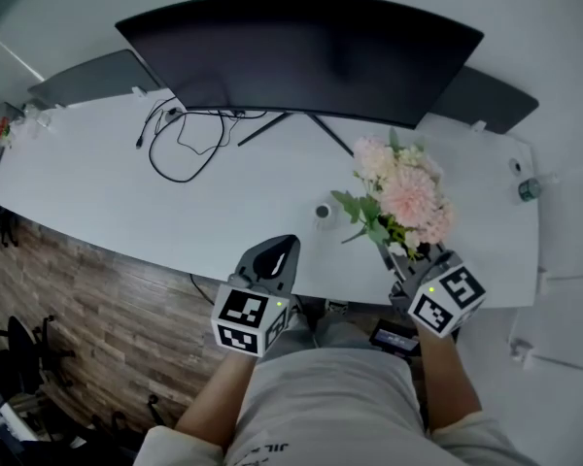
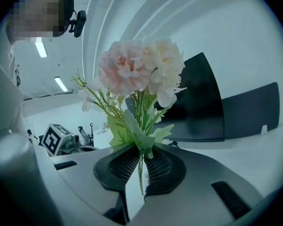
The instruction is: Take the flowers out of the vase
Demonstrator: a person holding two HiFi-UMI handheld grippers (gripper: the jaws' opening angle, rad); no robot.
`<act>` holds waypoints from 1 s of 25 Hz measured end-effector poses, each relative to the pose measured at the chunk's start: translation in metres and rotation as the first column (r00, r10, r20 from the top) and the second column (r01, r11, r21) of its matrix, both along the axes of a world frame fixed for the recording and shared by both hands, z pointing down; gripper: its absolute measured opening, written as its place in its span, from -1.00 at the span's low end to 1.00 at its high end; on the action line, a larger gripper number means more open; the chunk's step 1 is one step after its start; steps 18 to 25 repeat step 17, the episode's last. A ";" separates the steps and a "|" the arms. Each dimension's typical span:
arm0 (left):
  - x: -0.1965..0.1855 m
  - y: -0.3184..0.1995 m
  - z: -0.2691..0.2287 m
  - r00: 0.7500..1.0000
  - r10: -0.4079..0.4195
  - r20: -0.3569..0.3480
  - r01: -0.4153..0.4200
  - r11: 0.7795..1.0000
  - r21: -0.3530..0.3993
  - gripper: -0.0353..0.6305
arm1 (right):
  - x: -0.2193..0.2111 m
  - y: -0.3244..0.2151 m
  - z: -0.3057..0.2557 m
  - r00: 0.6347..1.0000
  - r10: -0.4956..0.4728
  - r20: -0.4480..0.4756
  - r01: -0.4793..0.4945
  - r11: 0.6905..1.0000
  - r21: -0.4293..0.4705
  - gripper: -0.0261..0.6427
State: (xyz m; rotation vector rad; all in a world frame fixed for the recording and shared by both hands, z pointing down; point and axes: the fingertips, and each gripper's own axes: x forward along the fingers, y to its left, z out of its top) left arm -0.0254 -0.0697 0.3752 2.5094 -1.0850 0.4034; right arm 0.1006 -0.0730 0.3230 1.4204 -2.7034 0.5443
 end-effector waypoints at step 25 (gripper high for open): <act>0.014 -0.005 -0.012 1.000 0.013 -0.007 -0.013 1.000 0.012 -0.88 | 0.006 -0.003 -0.003 1.000 -0.009 0.027 0.009 1.000 -0.009 -0.75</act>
